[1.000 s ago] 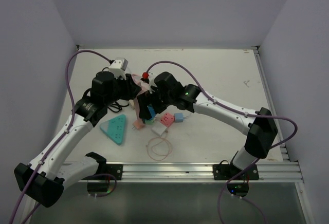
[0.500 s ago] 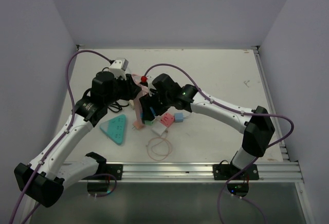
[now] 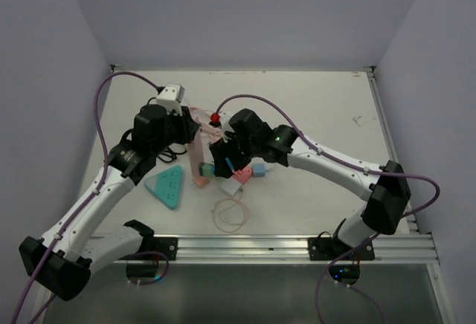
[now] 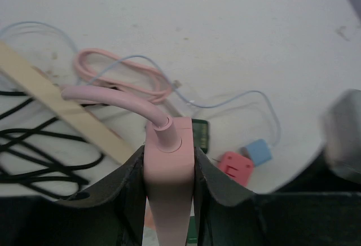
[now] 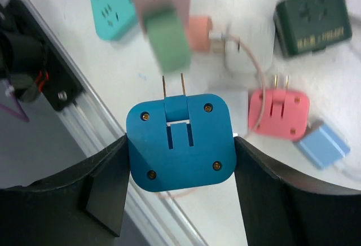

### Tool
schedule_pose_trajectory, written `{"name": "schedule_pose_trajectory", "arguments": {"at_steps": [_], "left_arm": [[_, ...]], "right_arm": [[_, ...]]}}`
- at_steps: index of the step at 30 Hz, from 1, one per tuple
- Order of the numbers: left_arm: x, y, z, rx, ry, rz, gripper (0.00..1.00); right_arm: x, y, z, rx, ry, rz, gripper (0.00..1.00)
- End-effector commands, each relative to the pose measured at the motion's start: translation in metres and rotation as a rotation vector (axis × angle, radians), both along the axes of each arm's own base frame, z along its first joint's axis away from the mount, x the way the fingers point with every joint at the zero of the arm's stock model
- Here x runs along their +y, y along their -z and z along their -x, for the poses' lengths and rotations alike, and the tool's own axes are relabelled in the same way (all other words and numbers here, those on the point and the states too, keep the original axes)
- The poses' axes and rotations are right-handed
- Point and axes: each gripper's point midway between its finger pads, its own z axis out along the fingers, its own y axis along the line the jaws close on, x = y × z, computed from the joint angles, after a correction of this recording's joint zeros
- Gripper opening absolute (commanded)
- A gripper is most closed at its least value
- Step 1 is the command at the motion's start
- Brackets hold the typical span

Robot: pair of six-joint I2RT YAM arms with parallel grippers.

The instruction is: Pull the plug off the socket

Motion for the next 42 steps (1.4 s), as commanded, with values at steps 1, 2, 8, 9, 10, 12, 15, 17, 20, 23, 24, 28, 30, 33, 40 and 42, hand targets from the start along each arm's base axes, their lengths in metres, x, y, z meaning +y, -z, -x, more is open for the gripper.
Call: {"name": "schedule_pose_trajectory", "arguments": {"at_steps": [1, 2, 8, 9, 10, 12, 15, 17, 20, 23, 24, 28, 30, 33, 40, 42], "left_arm": [[0.07, -0.023, -0.029, -0.132, -0.256, -0.262, 0.0], [0.071, -0.025, -0.029, -0.137, -0.26, -0.263, 0.0], [0.066, -0.041, -0.029, -0.16, -0.242, -0.228, 0.0], [0.063, -0.045, -0.027, -0.166, -0.237, -0.203, 0.0], [0.06, -0.049, -0.027, -0.172, -0.225, -0.185, 0.0], [0.051, -0.054, -0.025, -0.172, -0.194, -0.139, 0.0], [0.038, -0.064, -0.02, -0.174, -0.142, -0.073, 0.0], [0.028, -0.066, -0.016, -0.17, -0.096, -0.033, 0.0], [0.016, -0.066, -0.011, -0.153, -0.047, 0.022, 0.0], [0.01, -0.064, -0.008, -0.136, -0.025, 0.057, 0.0], [0.009, -0.064, -0.008, -0.133, -0.025, 0.067, 0.0], [0.003, -0.064, -0.006, -0.125, 0.001, 0.09, 0.0], [0.002, -0.064, -0.005, -0.122, 0.005, 0.097, 0.0], [0.002, -0.064, -0.005, -0.122, 0.004, 0.104, 0.0], [-0.006, -0.066, -0.006, -0.12, 0.024, 0.142, 0.0], [-0.008, -0.07, -0.007, -0.126, 0.025, 0.159, 0.0]], "right_arm": [[-0.05, -0.001, 0.04, 0.066, -0.046, 0.103, 0.0], [-0.054, 0.001, 0.039, 0.056, -0.037, 0.113, 0.0], [-0.077, 0.004, 0.026, 0.005, 0.031, 0.145, 0.0], [-0.083, 0.007, 0.017, -0.009, 0.067, 0.158, 0.0], [-0.088, 0.017, 0.011, -0.021, 0.095, 0.163, 0.0], [-0.104, 0.031, -0.013, -0.03, 0.208, 0.178, 0.0], [-0.121, 0.056, -0.039, -0.033, 0.337, 0.186, 0.0], [-0.12, 0.068, -0.054, -0.061, 0.379, 0.179, 0.02], [-0.109, 0.071, -0.069, -0.09, 0.39, 0.144, 0.06], [-0.099, 0.078, -0.082, -0.108, 0.402, 0.125, 0.33], [-0.096, 0.081, -0.085, -0.106, 0.4, 0.127, 0.5], [-0.086, 0.061, -0.079, -0.1, 0.34, 0.086, 0.8], [-0.079, 0.046, -0.069, -0.088, 0.294, 0.03, 0.88], [-0.07, 0.014, -0.05, -0.096, 0.242, -0.074, 0.91], [-0.034, -0.039, -0.016, -0.116, 0.134, -0.281, 0.94], [-0.021, -0.048, -0.011, -0.118, 0.106, -0.314, 0.94]]}}
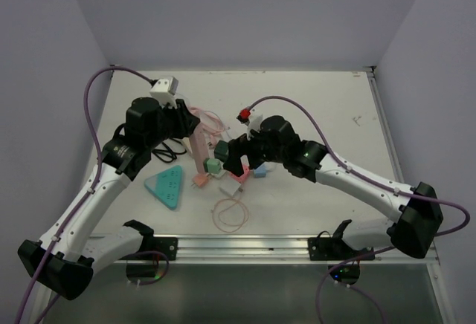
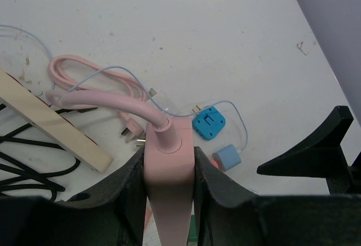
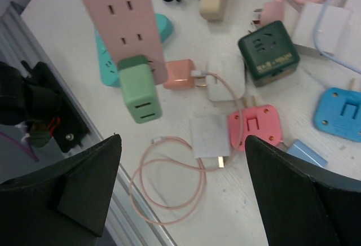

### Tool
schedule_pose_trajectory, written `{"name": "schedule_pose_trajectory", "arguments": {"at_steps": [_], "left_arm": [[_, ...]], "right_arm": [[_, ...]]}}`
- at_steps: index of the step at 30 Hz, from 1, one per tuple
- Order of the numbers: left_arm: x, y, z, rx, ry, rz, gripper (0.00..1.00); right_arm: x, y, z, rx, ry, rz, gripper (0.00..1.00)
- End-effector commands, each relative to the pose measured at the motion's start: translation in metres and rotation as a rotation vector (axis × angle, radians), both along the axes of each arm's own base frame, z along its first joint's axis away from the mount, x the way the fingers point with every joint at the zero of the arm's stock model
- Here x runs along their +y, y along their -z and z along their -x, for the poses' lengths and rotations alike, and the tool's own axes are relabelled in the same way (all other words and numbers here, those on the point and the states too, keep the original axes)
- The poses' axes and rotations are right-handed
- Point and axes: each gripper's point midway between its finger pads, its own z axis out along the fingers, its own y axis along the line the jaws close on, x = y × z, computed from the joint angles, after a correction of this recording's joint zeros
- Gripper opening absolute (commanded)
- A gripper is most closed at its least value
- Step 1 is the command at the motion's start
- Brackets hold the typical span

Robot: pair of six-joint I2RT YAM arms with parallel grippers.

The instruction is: Pull the plug off the socket

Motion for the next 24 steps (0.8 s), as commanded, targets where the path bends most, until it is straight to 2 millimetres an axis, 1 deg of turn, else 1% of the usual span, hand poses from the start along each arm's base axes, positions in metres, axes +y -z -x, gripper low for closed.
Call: {"name": "schedule_pose_trajectory", "arguments": {"at_steps": [1, 2, 7, 10, 11, 13, 14, 16, 17, 19, 20, 22, 23, 24], "left_arm": [[-0.01, -0.047, -0.005, -0.131, 0.018, 0.109, 0.0], [-0.01, -0.051, -0.005, -0.137, 0.017, 0.12, 0.0], [-0.013, -0.059, -0.006, -0.152, 0.02, 0.15, 0.0], [-0.013, -0.06, -0.007, -0.155, 0.013, 0.158, 0.0], [-0.012, -0.06, -0.007, -0.155, 0.01, 0.159, 0.0], [-0.013, -0.06, -0.008, -0.159, 0.006, 0.167, 0.0], [-0.013, -0.06, -0.008, -0.162, 0.007, 0.168, 0.0], [-0.012, -0.06, -0.01, -0.167, -0.001, 0.166, 0.0], [-0.011, -0.058, -0.011, -0.168, -0.003, 0.157, 0.0], [-0.008, -0.056, -0.013, -0.169, -0.019, 0.148, 0.0], [-0.008, -0.056, -0.014, -0.175, -0.019, 0.14, 0.0], [-0.007, -0.055, -0.016, -0.18, -0.027, 0.135, 0.0], [-0.006, -0.054, -0.018, -0.182, -0.028, 0.121, 0.0], [-0.004, -0.055, -0.02, -0.187, -0.038, 0.114, 0.0]], "right_arm": [[0.033, -0.037, 0.007, -0.025, -0.065, -0.137, 0.94], [0.041, -0.036, 0.007, -0.021, -0.077, -0.134, 0.94], [0.056, -0.029, 0.003, -0.011, -0.091, -0.122, 0.93], [0.065, -0.024, 0.003, 0.007, -0.111, -0.116, 0.87], [0.067, -0.023, 0.004, 0.01, -0.122, -0.113, 0.82], [0.07, -0.02, 0.003, 0.016, -0.127, -0.101, 0.77], [0.07, -0.018, 0.004, 0.02, -0.132, -0.095, 0.7], [0.072, -0.018, 0.004, 0.022, -0.141, -0.093, 0.61], [0.073, -0.016, 0.006, 0.027, -0.145, -0.089, 0.52], [0.073, -0.013, 0.007, 0.035, -0.153, -0.081, 0.41], [0.073, -0.012, 0.008, 0.038, -0.155, -0.076, 0.32], [0.071, -0.008, 0.009, 0.045, -0.158, -0.059, 0.21], [0.07, -0.009, 0.01, 0.039, -0.16, -0.058, 0.1], [0.067, -0.005, 0.011, 0.043, -0.153, -0.044, 0.05]]}}
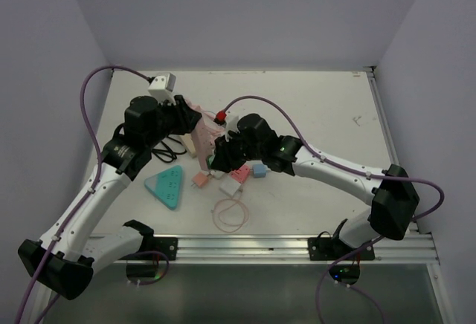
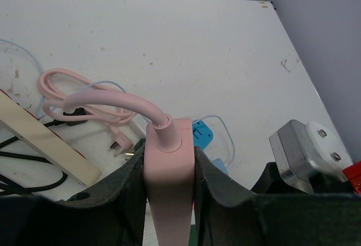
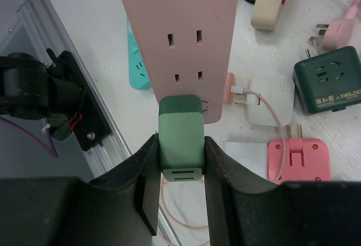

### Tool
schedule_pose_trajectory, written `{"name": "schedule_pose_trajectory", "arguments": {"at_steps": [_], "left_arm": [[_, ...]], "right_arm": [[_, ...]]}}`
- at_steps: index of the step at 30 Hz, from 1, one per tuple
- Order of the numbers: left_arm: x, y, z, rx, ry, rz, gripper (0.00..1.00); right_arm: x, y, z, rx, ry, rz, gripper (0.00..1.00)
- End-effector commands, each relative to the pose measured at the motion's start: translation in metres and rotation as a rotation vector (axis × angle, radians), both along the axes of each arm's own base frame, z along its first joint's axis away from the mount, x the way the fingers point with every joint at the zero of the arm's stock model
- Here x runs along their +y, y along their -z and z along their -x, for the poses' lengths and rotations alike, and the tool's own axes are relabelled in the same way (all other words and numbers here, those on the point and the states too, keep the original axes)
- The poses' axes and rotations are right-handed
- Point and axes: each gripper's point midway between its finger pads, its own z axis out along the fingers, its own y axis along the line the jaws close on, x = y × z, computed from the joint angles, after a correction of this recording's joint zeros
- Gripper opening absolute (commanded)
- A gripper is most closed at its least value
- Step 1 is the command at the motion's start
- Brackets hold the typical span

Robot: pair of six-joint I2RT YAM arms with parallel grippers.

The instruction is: Pull the plug off the socket

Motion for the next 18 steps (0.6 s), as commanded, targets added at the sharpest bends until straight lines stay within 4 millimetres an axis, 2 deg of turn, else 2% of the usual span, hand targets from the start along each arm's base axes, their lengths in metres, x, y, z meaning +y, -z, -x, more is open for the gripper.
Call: {"name": "schedule_pose_trajectory", "arguments": {"at_steps": [1, 3, 9, 11, 18], "left_arm": [[0.003, -0.038, -0.014, -0.145, -0.036, 0.027, 0.0], [0.003, -0.035, -0.016, -0.146, -0.03, 0.0, 0.0], [0.026, -0.013, -0.029, -0.127, -0.123, -0.132, 0.0], [0.037, -0.007, -0.033, -0.119, -0.161, -0.167, 0.0], [0.068, 0.016, -0.044, -0.086, -0.259, -0.315, 0.0]], "right_arm": [[0.001, -0.012, 0.0, -0.014, -0.005, -0.014, 0.01], [-0.007, -0.012, 0.002, -0.016, -0.001, 0.001, 0.0], [-0.028, -0.01, 0.012, -0.023, 0.019, 0.029, 0.0], [-0.034, -0.016, 0.016, -0.026, 0.022, 0.018, 0.0], [-0.056, -0.011, 0.03, -0.012, 0.021, 0.065, 0.0]]}}
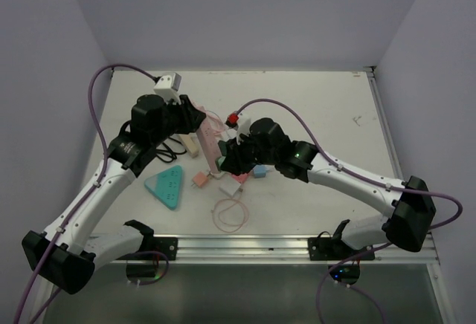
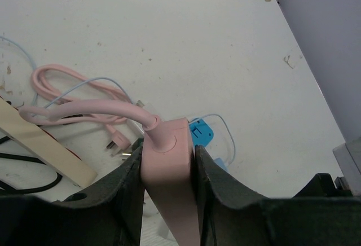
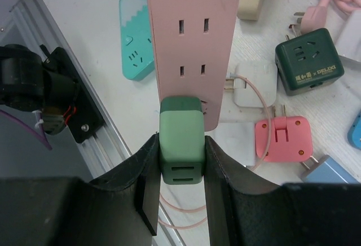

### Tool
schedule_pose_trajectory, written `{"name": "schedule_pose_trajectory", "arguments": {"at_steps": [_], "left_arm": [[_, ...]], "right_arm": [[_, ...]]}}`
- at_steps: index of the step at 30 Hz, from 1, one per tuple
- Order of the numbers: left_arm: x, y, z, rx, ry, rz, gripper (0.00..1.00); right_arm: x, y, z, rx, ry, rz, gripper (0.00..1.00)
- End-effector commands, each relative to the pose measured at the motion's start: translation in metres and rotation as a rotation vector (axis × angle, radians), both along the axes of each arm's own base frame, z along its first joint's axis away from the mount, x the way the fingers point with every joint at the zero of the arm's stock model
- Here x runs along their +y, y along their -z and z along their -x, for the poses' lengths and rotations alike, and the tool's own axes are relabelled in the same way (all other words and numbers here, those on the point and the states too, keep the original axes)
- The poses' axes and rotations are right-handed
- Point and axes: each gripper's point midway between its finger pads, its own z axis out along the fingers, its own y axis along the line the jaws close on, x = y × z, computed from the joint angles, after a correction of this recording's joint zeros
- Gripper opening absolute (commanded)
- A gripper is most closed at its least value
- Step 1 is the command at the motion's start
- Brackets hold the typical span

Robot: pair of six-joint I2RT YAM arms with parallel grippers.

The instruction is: Pull the plug off the socket

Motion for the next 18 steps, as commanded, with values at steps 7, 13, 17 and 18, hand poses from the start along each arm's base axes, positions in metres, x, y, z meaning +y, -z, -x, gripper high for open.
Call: {"name": "schedule_pose_trajectory", "arguments": {"at_steps": [7, 13, 17, 18], "left_arm": [[0.095, 0.02, -0.031, -0.071, -0.33, -0.369, 0.0], [0.097, 0.018, -0.026, -0.07, -0.332, -0.356, 0.0], [0.098, 0.02, -0.025, -0.057, -0.335, -0.354, 0.0], [0.096, 0.021, -0.025, -0.055, -0.325, -0.346, 0.0]], "right_arm": [[-0.042, -0.014, 0.033, 0.05, -0.025, 0.091, 0.0], [-0.051, -0.019, 0.039, 0.037, -0.03, 0.076, 0.0], [-0.051, -0.023, 0.044, 0.042, -0.043, 0.048, 0.0], [-0.049, -0.026, 0.044, 0.04, -0.043, 0.035, 0.0]]}}
